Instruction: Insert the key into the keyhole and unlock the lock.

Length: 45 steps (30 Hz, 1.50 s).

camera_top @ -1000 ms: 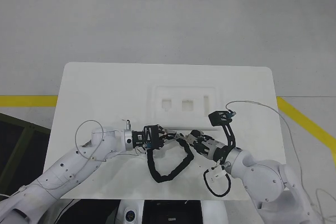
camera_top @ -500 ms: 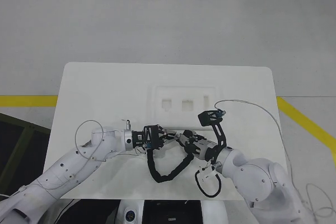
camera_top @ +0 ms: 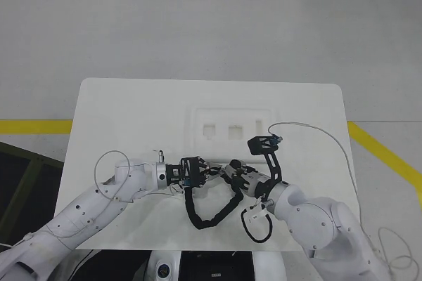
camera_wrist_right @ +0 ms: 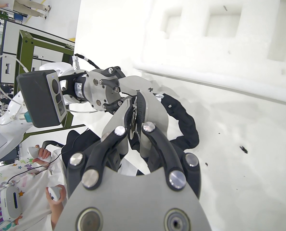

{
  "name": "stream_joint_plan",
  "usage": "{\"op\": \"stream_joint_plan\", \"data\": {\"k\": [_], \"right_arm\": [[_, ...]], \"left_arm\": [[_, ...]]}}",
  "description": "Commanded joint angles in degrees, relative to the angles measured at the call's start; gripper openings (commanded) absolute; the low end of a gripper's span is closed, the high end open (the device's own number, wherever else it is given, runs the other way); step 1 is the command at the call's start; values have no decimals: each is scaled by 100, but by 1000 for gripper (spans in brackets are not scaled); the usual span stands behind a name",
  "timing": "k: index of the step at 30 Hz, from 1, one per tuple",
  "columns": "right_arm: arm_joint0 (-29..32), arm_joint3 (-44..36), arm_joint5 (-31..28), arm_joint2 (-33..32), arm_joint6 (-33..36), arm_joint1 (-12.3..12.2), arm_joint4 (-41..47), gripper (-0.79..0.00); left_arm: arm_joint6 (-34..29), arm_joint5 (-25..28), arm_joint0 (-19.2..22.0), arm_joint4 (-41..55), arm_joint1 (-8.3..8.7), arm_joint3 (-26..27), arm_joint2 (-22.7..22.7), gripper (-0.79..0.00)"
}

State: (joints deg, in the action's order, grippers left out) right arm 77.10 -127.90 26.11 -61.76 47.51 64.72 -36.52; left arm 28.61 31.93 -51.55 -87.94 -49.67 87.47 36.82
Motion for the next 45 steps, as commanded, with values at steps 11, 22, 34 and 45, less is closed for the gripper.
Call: {"op": "stream_joint_plan", "data": {"k": [11, 22, 34, 45], "right_arm": [[-224, 233, 122, 262, -82, 72, -120, -785], [49, -40, -164, -149, -78, 38, 156, 0], [389, -179, -1831, -790, 439, -115, 410, 0], [374, 14, -3856, -1099, 605, -244, 278, 0]], "left_arm": [[0, 0, 0, 0, 0, 0, 0, -785], [0, 0, 0, 0, 0, 0, 0, -785], [-351, 483, 16, 233, 3, 47, 179, -785], [-1564, 2523, 312, 1127, 40, -89, 482, -785]]}}
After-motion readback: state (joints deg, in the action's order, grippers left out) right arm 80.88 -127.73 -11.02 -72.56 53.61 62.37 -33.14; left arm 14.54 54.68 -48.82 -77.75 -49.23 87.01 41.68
